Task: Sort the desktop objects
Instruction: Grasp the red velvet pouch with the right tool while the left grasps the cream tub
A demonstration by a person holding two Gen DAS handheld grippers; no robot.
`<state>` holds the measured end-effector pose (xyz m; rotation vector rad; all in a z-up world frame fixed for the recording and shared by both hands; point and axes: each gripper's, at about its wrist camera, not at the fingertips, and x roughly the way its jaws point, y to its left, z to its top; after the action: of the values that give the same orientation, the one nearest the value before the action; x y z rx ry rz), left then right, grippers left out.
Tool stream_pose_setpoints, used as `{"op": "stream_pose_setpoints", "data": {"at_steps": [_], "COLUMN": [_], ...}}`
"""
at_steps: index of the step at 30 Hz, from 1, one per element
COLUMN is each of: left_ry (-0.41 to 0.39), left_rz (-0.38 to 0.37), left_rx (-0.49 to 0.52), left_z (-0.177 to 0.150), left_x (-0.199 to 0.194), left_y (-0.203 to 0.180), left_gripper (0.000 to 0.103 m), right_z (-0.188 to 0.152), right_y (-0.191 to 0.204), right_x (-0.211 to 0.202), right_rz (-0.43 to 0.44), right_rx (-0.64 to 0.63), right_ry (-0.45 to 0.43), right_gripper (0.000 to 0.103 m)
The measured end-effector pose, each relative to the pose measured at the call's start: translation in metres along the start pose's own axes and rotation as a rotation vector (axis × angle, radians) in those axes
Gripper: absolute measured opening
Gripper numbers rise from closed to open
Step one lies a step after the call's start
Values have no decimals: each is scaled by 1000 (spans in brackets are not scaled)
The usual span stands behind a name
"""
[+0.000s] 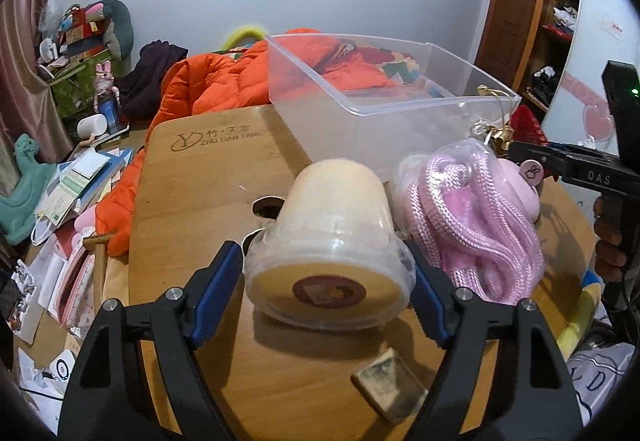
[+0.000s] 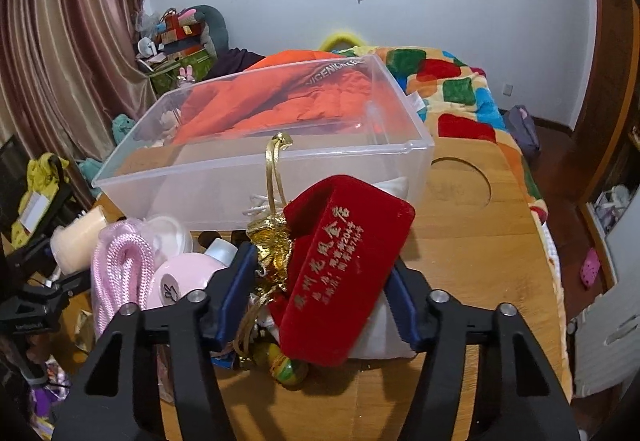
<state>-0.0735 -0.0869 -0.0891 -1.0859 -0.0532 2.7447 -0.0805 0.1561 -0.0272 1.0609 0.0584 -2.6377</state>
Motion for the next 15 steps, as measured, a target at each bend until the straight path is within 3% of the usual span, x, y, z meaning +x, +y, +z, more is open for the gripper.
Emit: {"op": "stream_pose_setpoints", "data": {"at_steps": [2, 7, 15], "left_ry": [16, 3, -34], "left_rz": [-19, 2, 37], "left_rx": [-5, -10, -30], "left_z": [3, 1, -1], "left_x": [5, 5, -6], "left_y": [-1, -5, -3], "left_gripper": [70, 70, 70], "right_z": [-1, -1, -2], "right_y": [2, 0, -6], "right_x": [0, -2, -15], "right_rz": [-17, -21, 5], "right_rx": [-12, -20, -8], "right_ry": [-5, -13, -38], "right_gripper": [42, 27, 22]}}
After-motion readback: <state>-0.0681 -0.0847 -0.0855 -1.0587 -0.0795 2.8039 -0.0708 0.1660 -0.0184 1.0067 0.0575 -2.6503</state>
